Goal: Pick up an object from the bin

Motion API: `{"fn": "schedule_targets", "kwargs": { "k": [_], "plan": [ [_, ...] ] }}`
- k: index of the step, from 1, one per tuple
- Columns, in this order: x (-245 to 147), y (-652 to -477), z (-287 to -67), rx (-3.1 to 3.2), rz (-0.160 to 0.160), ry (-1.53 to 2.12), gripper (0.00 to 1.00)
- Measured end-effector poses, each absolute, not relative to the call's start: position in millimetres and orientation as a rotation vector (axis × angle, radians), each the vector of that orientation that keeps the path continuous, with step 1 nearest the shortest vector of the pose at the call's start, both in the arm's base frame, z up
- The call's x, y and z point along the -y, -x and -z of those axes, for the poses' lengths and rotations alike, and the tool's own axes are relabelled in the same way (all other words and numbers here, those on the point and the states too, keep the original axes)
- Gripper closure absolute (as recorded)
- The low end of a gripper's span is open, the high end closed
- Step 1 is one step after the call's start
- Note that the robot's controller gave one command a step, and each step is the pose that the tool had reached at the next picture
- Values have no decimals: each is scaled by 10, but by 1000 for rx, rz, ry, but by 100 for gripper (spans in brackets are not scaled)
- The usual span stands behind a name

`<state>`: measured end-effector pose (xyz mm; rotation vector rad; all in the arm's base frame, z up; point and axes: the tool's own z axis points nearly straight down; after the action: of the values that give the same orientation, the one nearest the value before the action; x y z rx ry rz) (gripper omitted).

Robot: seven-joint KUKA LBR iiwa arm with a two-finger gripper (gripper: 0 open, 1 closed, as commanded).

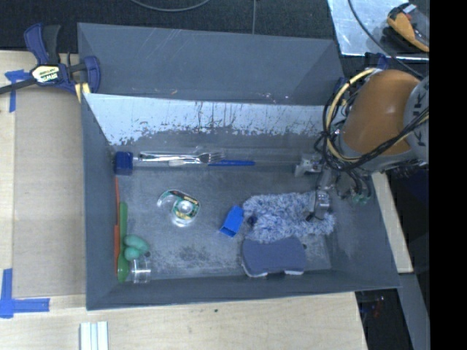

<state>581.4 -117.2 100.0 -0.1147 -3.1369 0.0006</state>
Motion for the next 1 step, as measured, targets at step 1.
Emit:
{"fn": "schedule_targets", "kwargs": {
  "k": [1],
  "plan": [
    [1322, -5699, -712, 3159, -6, 173, 0]
  ]
}}
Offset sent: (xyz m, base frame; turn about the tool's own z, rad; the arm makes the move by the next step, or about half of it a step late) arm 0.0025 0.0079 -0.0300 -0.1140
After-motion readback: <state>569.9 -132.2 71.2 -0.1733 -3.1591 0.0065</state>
